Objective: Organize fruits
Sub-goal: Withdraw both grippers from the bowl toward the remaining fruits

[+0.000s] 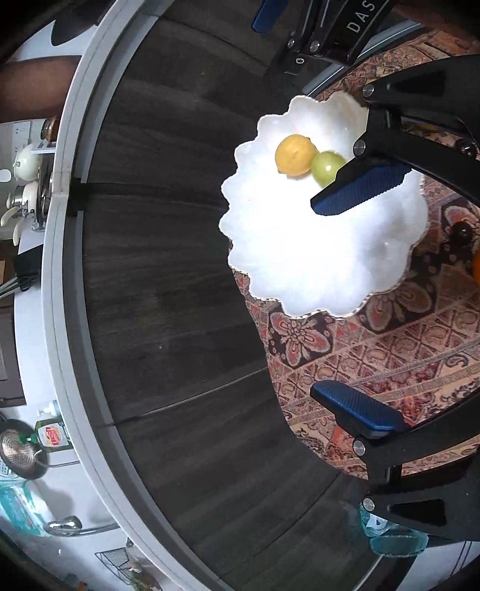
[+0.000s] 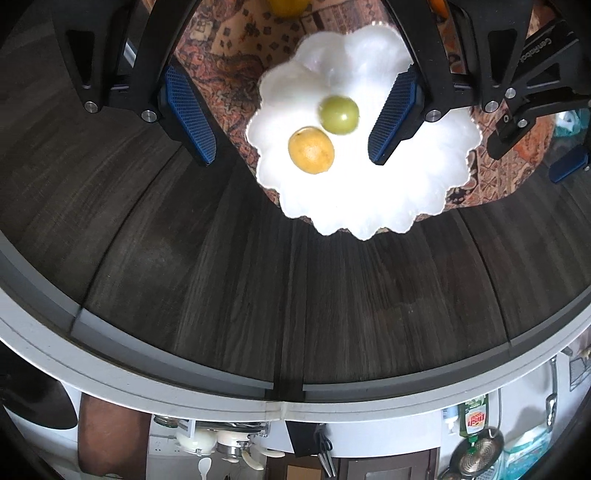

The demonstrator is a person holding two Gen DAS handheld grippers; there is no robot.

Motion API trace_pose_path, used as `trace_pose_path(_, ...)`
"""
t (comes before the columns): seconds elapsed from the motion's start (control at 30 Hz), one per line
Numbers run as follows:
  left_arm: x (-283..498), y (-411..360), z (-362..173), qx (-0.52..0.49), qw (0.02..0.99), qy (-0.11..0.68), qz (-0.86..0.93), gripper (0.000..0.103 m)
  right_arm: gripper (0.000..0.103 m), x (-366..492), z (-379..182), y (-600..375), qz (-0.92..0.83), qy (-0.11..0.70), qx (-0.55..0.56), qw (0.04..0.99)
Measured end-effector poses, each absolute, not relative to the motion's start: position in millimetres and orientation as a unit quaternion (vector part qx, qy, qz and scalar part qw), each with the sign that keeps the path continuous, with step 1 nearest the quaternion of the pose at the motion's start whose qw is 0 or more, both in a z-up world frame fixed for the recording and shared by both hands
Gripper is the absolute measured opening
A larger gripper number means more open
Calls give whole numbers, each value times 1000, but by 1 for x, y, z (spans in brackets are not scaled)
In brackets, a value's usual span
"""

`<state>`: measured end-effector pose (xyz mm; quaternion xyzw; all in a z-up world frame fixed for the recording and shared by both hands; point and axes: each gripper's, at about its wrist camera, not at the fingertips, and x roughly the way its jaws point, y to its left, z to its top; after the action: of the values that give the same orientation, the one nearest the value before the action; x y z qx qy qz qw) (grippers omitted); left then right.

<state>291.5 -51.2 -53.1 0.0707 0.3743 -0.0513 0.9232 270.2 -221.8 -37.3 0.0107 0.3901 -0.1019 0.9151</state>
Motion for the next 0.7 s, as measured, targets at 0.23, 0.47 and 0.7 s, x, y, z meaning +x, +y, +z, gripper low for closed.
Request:
trace_pose_path(0.23, 268, -44, -50, 55, 925, 373, -50, 91, 85, 247, -27, -213, -103, 384, 3, 918)
trace_pose_path(0.47, 238, -39, -46, 56, 930, 362, -40, 91, 85, 220, -26, -207, -103, 376, 4, 921)
trace_pose_path(0.7, 216, -37, -45, 56, 931, 358, -43, 91, 85, 196, -27, -205, -99, 375, 10, 922)
